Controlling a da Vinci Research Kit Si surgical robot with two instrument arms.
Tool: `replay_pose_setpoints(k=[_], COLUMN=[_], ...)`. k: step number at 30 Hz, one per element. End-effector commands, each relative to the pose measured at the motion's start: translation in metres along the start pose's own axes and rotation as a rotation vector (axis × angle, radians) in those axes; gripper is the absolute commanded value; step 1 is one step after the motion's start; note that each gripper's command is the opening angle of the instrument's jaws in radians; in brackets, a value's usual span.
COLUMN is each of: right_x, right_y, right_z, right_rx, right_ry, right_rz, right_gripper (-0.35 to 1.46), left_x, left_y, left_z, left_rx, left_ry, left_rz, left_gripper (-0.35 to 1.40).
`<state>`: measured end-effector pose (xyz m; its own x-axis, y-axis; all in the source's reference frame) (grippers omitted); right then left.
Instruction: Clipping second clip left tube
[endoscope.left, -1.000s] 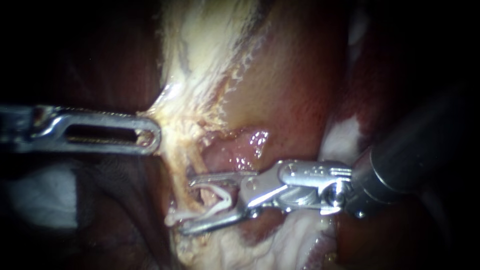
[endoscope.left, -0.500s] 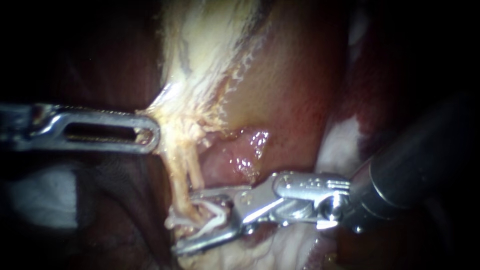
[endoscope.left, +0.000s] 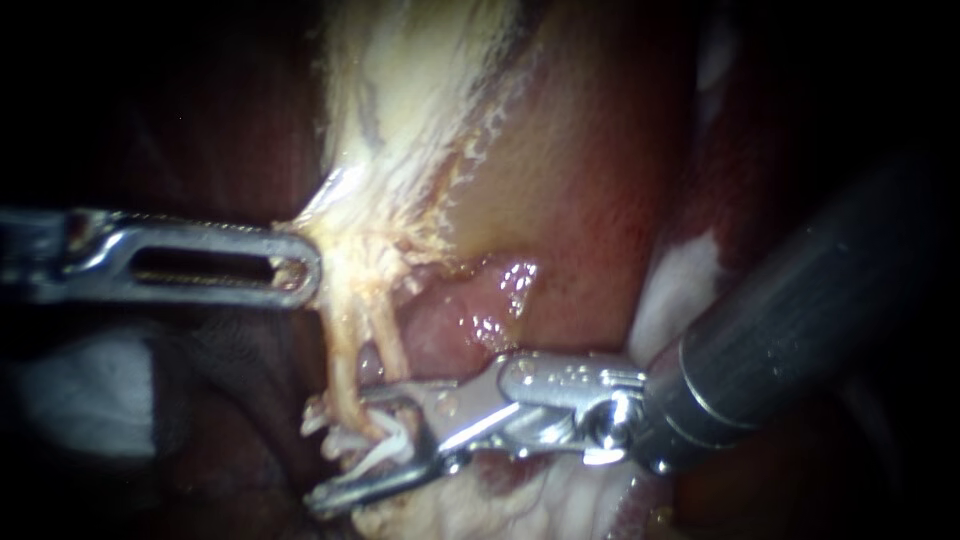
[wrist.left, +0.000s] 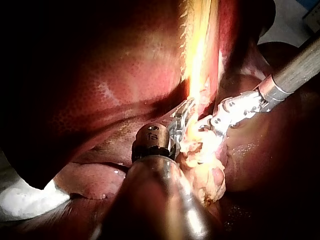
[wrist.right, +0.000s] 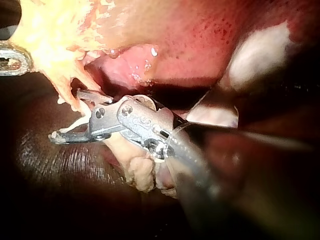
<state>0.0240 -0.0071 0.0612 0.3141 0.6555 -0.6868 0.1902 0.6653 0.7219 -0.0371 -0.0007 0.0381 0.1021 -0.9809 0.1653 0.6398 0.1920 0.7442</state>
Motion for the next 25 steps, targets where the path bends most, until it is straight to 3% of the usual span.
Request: replay_pose_setpoints(k=[1, 2, 3, 5, 6, 10, 13, 25], right_x=[0.0002, 0.0002, 0.0003, 0.0004, 0.0005, 0.0005, 0.0002, 0.0], right_y=[-0.0001, -0.0001, -0.0002, -0.0001, 0.0, 0.0004, 0.0005, 0.0006], right_z=[-0.0004, -0.0005, -0.0008, -0.0013, -0.0016, -0.002, -0.0019, -0.0017], right_rx=[-0.006, -0.029, -0.056, -0.082, -0.121, -0.146, -0.149, -0.15], right_ry=[-0.004, -0.002, -0.009, -0.021, -0.036, -0.057, -0.075, -0.078], right_rz=[0.0, 0.0, 0.001, 0.004, 0.006, 0.014, 0.014, 0.013], right_gripper=[0.3, 0.13, -0.15, -0.35, -0.35, -0.35, -0.35, -0.35], left_x=[0.0, 0.0, 0.0, 0.0, 0.0, 0.0, 0.0, 0.0], left_y=[0.0, 0.0, 0.0, 0.0, 0.0, 0.0, 0.0, 0.0001], left_z=[0.0, 0.0, 0.0, 0.0, 0.0, 0.0, 0.0, 0.0], left_rx=[-0.001, -0.001, -0.001, -0.001, -0.001, -0.001, -0.001, 0.0], left_ry=[0.0, 0.0, 0.0, 0.0, 0.0, 0.0, 0.0, 0.0], left_rz=[0.0, 0.0, 0.0, 0.0, 0.0, 0.0, 0.0, 0.0], left_gripper=[-0.35, -0.35, -0.35, -0.35, -0.35, -0.35, -0.35, -0.35])
